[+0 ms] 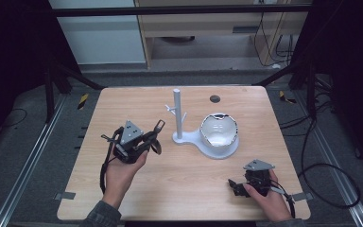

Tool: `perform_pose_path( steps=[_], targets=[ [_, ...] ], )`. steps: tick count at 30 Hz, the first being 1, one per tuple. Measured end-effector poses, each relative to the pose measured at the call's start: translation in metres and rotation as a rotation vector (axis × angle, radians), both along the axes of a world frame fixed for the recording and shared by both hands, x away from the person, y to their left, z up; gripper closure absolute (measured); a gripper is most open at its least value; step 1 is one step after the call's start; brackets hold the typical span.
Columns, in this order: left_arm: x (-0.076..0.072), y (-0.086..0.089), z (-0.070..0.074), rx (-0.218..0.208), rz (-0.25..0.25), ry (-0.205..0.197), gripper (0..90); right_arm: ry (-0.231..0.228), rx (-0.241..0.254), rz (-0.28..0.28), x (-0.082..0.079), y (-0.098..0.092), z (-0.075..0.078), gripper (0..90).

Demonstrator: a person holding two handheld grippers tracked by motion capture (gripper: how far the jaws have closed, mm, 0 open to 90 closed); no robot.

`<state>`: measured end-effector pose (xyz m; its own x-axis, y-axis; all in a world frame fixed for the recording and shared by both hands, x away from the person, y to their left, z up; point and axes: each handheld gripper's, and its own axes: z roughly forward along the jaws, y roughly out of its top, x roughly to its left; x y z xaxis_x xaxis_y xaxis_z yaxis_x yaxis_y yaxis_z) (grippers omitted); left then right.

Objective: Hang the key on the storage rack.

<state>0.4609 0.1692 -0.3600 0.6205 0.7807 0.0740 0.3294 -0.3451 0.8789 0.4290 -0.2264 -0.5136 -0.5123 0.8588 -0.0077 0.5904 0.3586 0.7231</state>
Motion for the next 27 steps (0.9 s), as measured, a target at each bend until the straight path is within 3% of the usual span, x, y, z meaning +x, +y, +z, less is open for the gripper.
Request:
perform_pose_path(
  steps=[20,27],
  targets=[
    [0.006,-0.002,0.011,-0.027,0.012,-0.019,80.3,0.002,0.003,-0.021,0.001,0.002,0.0,0.4],
    [0.008,-0.005,0.014,-0.014,0.007,-0.028,80.3,0.001,0.001,-0.024,0.002,0.002,0.0,0.4]
  ],
)
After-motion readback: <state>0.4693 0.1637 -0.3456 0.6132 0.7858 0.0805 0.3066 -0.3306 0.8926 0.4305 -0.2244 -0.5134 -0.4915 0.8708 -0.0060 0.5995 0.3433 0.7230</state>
